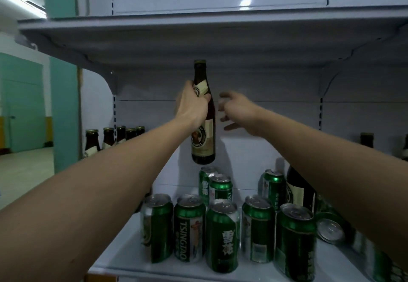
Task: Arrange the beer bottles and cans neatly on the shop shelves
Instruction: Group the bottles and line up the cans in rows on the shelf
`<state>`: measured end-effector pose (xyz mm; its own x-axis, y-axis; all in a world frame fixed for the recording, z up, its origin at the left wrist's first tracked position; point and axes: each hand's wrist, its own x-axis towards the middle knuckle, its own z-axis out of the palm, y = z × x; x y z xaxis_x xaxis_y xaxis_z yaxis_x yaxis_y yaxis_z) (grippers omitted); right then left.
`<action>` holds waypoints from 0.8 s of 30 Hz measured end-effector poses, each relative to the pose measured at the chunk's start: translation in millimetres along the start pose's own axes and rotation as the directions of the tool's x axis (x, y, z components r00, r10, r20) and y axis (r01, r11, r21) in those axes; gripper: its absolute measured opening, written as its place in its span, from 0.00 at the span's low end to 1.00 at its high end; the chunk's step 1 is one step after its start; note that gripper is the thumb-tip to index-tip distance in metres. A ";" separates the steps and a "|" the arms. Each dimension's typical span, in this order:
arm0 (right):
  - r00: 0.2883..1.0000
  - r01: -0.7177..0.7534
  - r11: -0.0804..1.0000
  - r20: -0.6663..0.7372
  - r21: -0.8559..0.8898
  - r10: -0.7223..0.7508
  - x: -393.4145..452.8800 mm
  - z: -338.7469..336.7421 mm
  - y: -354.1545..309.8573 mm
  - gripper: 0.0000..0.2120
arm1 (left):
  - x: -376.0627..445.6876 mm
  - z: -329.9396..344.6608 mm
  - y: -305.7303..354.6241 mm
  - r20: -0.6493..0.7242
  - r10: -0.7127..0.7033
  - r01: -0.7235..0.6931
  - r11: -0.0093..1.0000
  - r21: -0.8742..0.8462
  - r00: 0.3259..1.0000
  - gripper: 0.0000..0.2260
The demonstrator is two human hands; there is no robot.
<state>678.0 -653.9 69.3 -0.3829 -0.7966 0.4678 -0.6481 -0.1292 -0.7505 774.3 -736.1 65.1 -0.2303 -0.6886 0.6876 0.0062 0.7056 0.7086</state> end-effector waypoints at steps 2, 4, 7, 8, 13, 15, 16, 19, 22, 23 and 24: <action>0.999 0.001 0.997 -0.039 0.078 0.002 -0.5 2.6 -15.9 0.22 | -1.8 -15.1 -4.8 -0.013 0.013 -0.012 0.999 0.041 1.000 0.14; 0.999 0.024 0.993 -0.040 0.115 -0.020 0.1 12.1 -29.4 0.23 | -3.8 -29.6 -10.9 -0.019 0.036 -0.034 0.995 0.093 0.999 0.14; 0.997 0.070 0.988 -0.025 0.137 -0.068 0.3 35.4 -46.4 0.23 | -9.4 -50.8 -20.0 0.006 0.070 -0.070 0.985 0.158 0.997 0.16; 0.996 0.089 0.985 -0.023 0.149 -0.086 0.3 44.4 -51.2 0.21 | -11.7 -57.5 -23.2 0.010 0.081 -0.082 0.980 0.179 0.997 0.17; 0.991 0.132 0.970 -0.016 0.202 -0.132 1.9 89.1 -68.7 0.09 | -22.2 -90.6 -45.3 0.049 0.086 -0.096 0.959 0.267 0.995 0.15; 0.991 0.136 0.973 -0.011 0.188 -0.136 4.1 105.0 -71.4 0.06 | -24.8 -102.3 -54.6 0.037 0.065 -0.073 0.956 0.283 0.997 0.15; 0.991 0.133 0.974 -0.011 0.182 -0.133 5.6 112.1 -72.1 0.06 | -25.2 -107.2 -59.7 0.030 0.062 -0.068 0.954 0.290 0.998 0.15; 0.995 0.099 0.982 -0.012 0.162 -0.099 10.4 130.5 -72.4 0.06 | -30.7 -119.8 -69.0 0.030 0.038 -0.045 0.959 0.281 0.999 0.18; 0.997 0.064 0.987 0.022 0.145 -0.068 11.5 147.2 -67.5 0.05 | -42.4 -130.4 -88.6 0.016 -0.010 0.006 0.974 0.226 1.000 0.21; 0.997 0.058 0.989 0.041 0.135 -0.065 10.8 152.8 -65.0 0.04 | -48.0 -133.7 -99.3 -0.003 -0.017 0.018 0.978 0.209 1.000 0.21; 0.996 0.053 0.991 0.061 0.122 -0.060 9.6 158.3 -62.3 0.05 | -54.8 -136.3 -111.0 -0.030 -0.017 0.023 0.980 0.197 0.999 0.20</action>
<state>818.9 -747.0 46.7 -0.3019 -0.8221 0.4828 -0.5820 -0.2422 -0.7763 918.9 -799.5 -29.7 -0.2015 -0.7052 0.6798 -0.1904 0.7090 0.6791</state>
